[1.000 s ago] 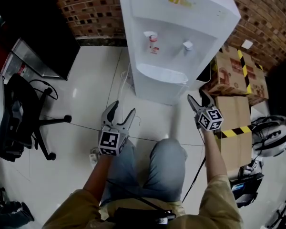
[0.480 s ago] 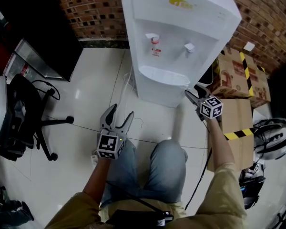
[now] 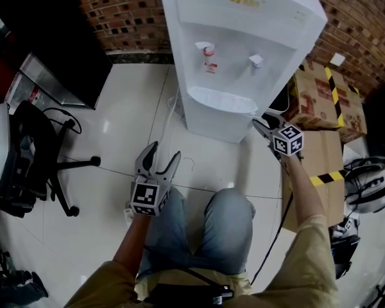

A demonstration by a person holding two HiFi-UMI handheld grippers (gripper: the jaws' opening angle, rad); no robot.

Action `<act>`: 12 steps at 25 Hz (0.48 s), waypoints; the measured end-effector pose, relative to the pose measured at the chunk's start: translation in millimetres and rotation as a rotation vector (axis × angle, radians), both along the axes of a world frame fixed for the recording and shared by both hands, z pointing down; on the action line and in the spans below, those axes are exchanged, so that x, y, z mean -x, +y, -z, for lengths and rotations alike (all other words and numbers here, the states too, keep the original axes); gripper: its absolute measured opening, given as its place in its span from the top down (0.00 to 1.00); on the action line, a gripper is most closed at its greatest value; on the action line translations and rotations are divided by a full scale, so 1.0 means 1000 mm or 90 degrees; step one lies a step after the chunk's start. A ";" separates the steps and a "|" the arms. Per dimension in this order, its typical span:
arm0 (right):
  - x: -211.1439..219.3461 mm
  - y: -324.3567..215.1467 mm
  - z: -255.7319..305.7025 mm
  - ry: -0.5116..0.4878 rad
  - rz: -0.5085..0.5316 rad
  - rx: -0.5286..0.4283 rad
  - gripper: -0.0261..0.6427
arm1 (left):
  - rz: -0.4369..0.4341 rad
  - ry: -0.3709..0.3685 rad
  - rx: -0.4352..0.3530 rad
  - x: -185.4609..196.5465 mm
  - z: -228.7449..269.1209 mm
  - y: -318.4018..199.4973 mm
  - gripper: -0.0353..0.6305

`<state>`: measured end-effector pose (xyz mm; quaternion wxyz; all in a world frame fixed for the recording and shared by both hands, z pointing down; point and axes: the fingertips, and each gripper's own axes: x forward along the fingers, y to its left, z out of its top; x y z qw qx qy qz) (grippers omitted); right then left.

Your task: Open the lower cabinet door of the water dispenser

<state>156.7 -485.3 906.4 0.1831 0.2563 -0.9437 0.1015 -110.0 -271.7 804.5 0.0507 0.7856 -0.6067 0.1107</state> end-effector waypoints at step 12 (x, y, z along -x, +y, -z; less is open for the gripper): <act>0.003 0.063 0.001 0.039 0.134 0.033 0.71 | -0.013 0.010 0.004 -0.011 -0.007 -0.001 0.53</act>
